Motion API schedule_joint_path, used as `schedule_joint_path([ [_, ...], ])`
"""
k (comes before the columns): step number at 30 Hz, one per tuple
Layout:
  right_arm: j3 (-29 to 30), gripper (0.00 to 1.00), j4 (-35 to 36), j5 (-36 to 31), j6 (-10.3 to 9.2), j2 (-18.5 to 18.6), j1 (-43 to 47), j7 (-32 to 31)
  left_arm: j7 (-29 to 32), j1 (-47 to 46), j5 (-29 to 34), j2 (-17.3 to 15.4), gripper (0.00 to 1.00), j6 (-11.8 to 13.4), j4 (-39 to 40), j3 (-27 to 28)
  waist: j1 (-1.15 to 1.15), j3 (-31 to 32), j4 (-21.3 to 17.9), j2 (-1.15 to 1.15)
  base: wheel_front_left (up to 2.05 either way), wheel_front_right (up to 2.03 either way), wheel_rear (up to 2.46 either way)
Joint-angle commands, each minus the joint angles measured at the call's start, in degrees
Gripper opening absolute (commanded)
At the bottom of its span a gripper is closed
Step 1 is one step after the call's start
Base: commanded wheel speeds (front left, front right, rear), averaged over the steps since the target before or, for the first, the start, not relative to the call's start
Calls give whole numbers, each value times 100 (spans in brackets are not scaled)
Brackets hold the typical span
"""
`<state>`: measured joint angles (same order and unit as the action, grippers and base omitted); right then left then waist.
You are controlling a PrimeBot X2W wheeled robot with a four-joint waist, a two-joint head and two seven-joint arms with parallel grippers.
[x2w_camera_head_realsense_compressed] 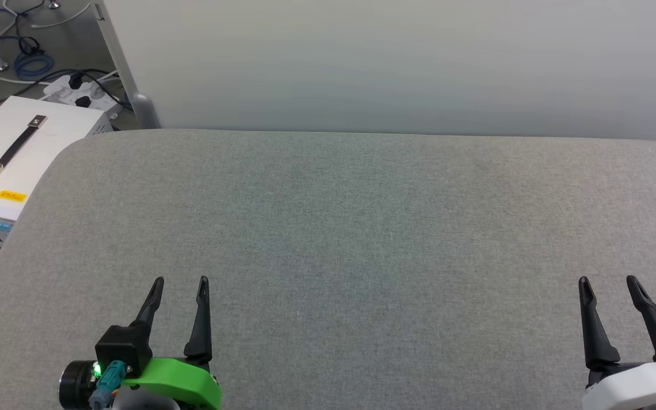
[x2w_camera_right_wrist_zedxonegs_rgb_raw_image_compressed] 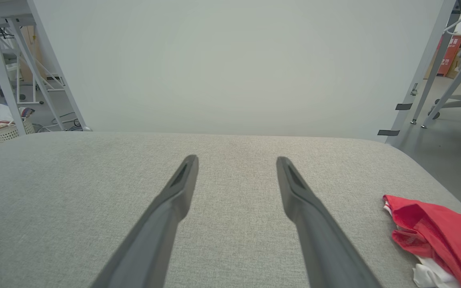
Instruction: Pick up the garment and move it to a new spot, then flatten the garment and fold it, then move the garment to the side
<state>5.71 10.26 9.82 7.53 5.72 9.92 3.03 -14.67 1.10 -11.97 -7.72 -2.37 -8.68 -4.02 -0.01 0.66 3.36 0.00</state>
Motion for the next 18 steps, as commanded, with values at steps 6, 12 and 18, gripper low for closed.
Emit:
schedule_joint_path([
  [6,-43,100,95,-20,-4,-28,51,4,-32,0,96,21,100,-97,8,52,1,-55,-3,0,0,0,0],
  [12,-55,100,116,-30,-4,-27,35,10,-32,-10,115,29,100,-145,-17,73,1,-76,-12,0,0,0,0],
  [18,-50,100,136,-34,-4,-36,47,31,-32,-14,125,28,100,-181,-17,105,1,-110,-32,0,0,0,0],
])
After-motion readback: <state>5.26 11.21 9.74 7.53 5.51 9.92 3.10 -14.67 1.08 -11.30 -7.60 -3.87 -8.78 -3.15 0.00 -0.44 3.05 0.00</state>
